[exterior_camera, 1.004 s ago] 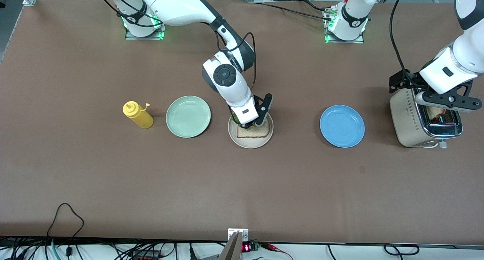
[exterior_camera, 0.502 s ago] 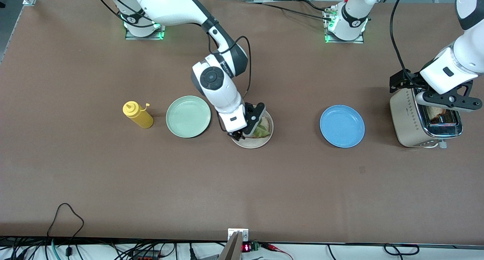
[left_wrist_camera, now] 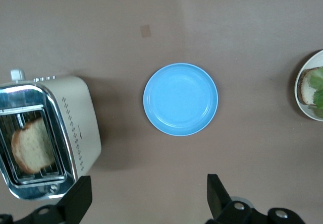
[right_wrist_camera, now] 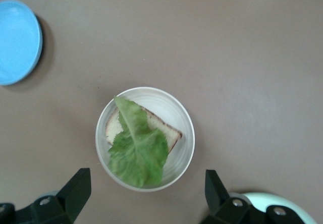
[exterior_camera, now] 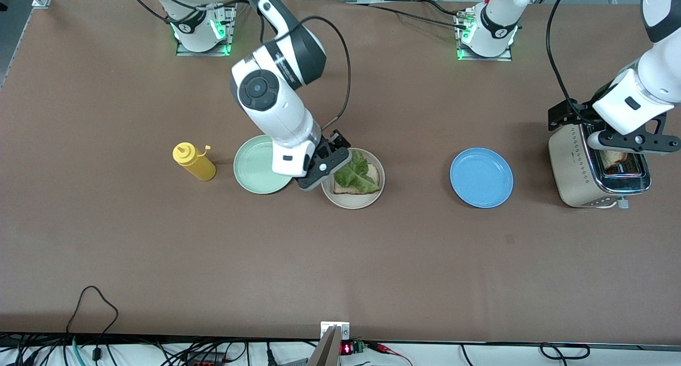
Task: Make sandwich in beige plate with both arms
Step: 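Open the right gripper and draw it back from the plate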
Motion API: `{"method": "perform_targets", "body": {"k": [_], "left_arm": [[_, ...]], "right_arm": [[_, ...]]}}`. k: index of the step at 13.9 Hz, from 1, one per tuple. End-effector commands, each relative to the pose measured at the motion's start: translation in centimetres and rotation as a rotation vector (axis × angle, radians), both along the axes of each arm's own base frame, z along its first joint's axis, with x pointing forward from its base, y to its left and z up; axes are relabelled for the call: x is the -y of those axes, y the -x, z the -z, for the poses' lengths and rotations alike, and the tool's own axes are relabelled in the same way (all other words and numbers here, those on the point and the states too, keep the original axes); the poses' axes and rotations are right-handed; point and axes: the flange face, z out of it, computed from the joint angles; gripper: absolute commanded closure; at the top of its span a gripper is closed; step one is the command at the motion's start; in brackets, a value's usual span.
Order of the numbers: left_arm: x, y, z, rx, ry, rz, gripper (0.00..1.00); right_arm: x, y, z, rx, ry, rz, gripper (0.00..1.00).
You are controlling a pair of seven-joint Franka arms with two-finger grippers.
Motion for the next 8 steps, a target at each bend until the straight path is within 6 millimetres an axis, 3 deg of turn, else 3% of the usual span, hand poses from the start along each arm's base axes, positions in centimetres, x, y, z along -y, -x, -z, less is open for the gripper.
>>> {"method": "perform_targets", "body": {"k": [1, 4, 6, 8], "left_arm": [[-0.7, 0.0, 0.6, -0.041, -0.007, -0.058, 0.0], [-4.3, -1.0, 3.1, -0.089, -0.008, -0.111, 0.0], [-9.7, -1.4, 4.9, -0.117, -0.06, -0.103, 0.0], [-13.3, -1.7, 6.8, -0.138, -0.117, -0.043, 0.0]], "right_arm": [[3.2, -0.4, -2.1, -0.076, 0.029, 0.13, 0.0], [9.3, -3.2, -3.2, -0.086, 0.093, 0.214, 0.0], [13.9, -5.2, -3.8, -0.075, 0.127, 0.285, 0.0], [17.9, -6.9, -3.9, -0.064, 0.148, 0.332, 0.0]]}}
